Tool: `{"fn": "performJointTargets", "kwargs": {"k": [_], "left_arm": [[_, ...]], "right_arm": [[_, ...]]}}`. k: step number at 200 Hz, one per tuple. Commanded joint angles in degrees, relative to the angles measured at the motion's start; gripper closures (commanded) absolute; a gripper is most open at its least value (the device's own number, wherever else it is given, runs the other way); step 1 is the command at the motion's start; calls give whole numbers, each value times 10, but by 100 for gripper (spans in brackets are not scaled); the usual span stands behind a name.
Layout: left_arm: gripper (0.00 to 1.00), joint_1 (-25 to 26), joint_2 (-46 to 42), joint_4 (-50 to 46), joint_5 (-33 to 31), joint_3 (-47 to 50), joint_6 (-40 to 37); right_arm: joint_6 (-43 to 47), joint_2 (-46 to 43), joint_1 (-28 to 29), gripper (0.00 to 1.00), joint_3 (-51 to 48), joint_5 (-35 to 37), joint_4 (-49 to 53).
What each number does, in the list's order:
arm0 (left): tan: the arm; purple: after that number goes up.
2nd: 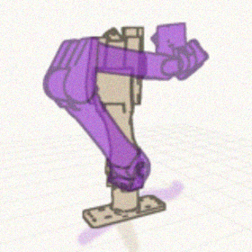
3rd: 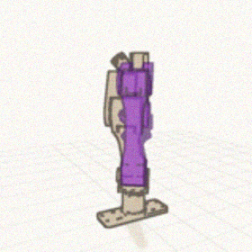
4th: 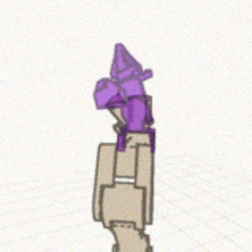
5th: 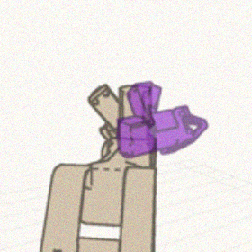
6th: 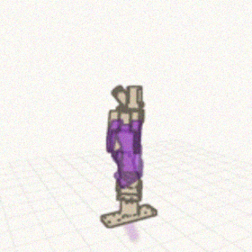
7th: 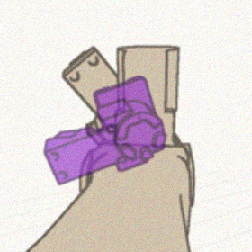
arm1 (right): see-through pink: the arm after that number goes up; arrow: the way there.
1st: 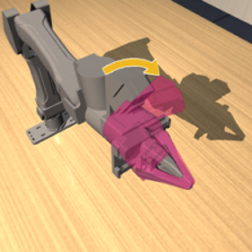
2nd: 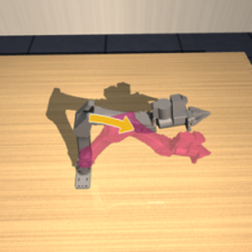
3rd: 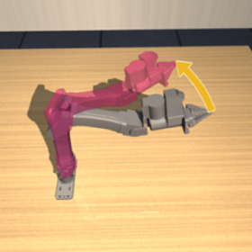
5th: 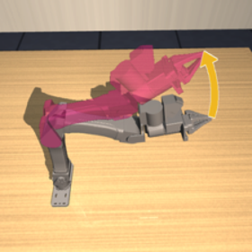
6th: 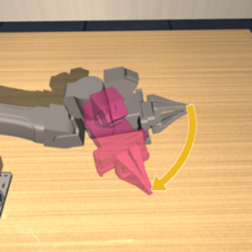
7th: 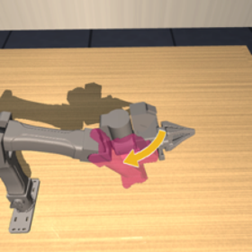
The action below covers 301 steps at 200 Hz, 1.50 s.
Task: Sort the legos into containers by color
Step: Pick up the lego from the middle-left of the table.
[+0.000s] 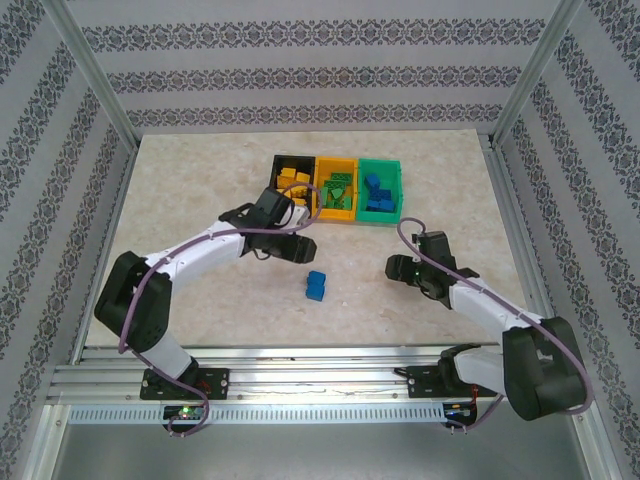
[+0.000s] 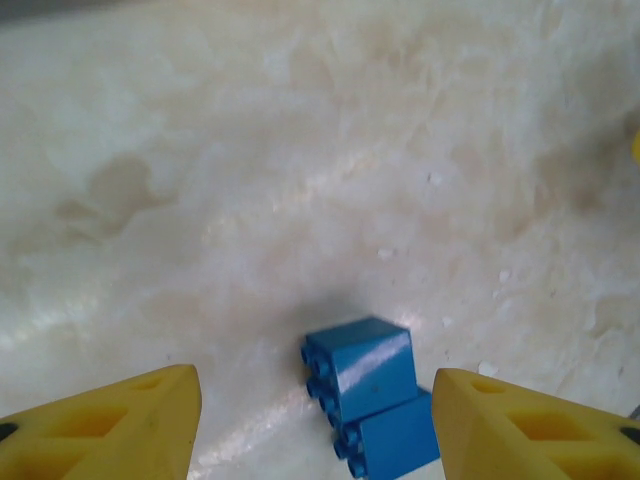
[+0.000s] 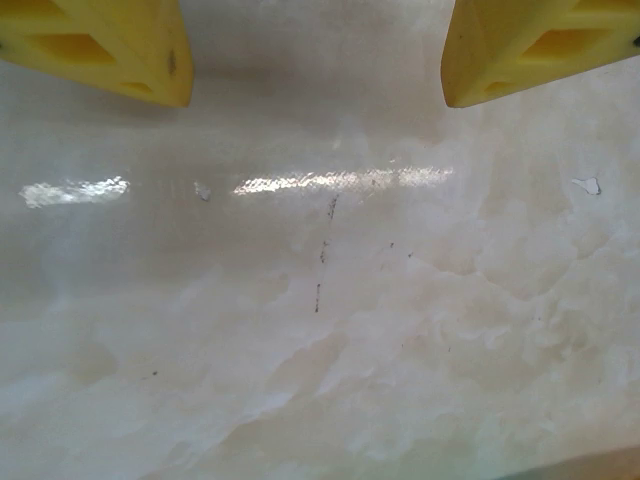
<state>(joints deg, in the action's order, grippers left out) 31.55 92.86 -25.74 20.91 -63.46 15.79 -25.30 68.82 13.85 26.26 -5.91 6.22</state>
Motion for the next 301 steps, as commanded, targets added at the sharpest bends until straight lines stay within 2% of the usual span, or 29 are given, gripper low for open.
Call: {"fn": "performJointTargets", "kwargs": {"k": [1, 30, 82, 147, 164, 187, 254, 301], "left_arm": [[37, 20, 19, 31, 32, 10, 9], [31, 62, 48, 26, -15, -3, 7], [33, 78, 102, 3, -41, -26, 22], [47, 83, 161, -7, -33, -63, 20], [60, 83, 165, -12, -39, -73, 18], [65, 82, 162, -11, -44, -80, 18], [67, 80, 160, 25, -43, -112, 22], [66, 49, 188, 16, -36, -215, 28]], "right_arm": [[16, 19, 17, 33, 27, 15, 6], [22, 20, 36, 34, 32, 32, 8], [22, 14, 39, 33, 29, 42, 9], [22, 9, 41, 34, 27, 42, 8], [22, 7, 41, 33, 26, 47, 8], [21, 12, 41, 33, 29, 47, 8], [22, 19, 43, 33, 33, 49, 11], [22, 17, 43, 33, 32, 49, 11]]}}
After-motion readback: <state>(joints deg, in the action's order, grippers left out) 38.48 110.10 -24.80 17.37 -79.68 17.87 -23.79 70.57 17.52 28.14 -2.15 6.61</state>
